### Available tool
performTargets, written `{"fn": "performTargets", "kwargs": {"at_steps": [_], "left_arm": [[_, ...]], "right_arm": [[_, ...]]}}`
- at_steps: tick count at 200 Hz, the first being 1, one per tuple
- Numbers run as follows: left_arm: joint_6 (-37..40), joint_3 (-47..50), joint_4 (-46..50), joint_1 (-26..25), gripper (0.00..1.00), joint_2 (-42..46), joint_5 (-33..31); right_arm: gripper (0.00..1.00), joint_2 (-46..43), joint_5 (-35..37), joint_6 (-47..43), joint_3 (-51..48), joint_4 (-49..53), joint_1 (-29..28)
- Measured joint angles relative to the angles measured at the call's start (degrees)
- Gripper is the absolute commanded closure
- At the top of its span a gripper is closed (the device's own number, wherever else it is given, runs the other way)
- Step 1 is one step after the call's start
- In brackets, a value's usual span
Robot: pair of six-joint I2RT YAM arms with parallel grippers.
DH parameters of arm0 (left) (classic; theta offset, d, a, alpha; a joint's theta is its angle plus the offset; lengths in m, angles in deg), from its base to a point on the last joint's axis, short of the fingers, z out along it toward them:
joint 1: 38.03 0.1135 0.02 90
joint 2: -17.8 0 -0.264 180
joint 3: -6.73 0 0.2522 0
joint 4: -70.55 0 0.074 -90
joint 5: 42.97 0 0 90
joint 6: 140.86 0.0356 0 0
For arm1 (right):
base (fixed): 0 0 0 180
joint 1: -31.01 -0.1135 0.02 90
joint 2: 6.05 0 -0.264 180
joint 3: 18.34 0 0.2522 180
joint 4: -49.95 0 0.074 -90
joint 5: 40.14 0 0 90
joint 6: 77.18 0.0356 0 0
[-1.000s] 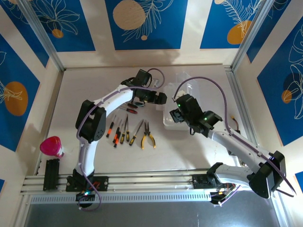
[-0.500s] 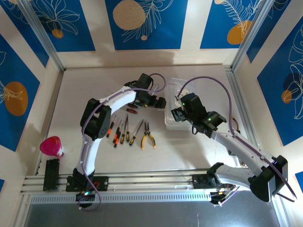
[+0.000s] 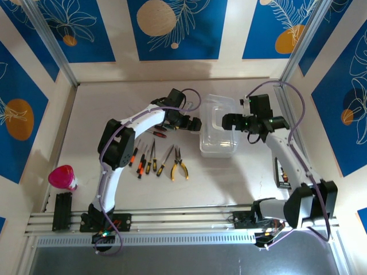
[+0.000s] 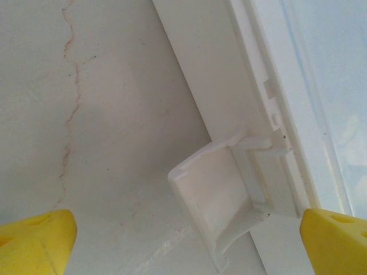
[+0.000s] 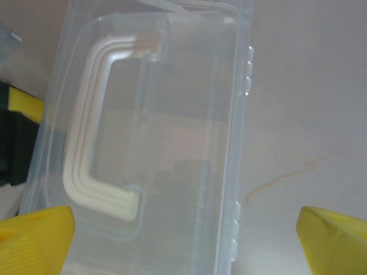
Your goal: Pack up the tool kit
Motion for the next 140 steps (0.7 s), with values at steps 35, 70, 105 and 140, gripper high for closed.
{"fn": "performTargets", "kwargs": {"at_steps": [35, 70, 105, 140], "left_arm": [[-0.02, -0.02, -0.02, 0.00, 0.00, -0.02, 0.00], [0.00, -0.11, 0.00, 0.00, 0.00, -0.02, 0.00], [0.00, -0.11, 0.02, 0.00, 0.00, -0.02, 0.00], [0.00, -0.11, 0.02, 0.00, 0.00, -0.02, -0.02]], "right_arm": [[0.01, 7.78, -5.51, 0.35, 3.87, 0.48, 2.45], [0.01, 13.14, -6.14, 0.31, 6.38, 0.81, 3.06], [0.01, 15.08, -7.50, 0.11, 6.82, 0.55, 3.10], [0.02, 16.15, -9.33, 0.15, 6.82, -0.26, 3.23]]}}
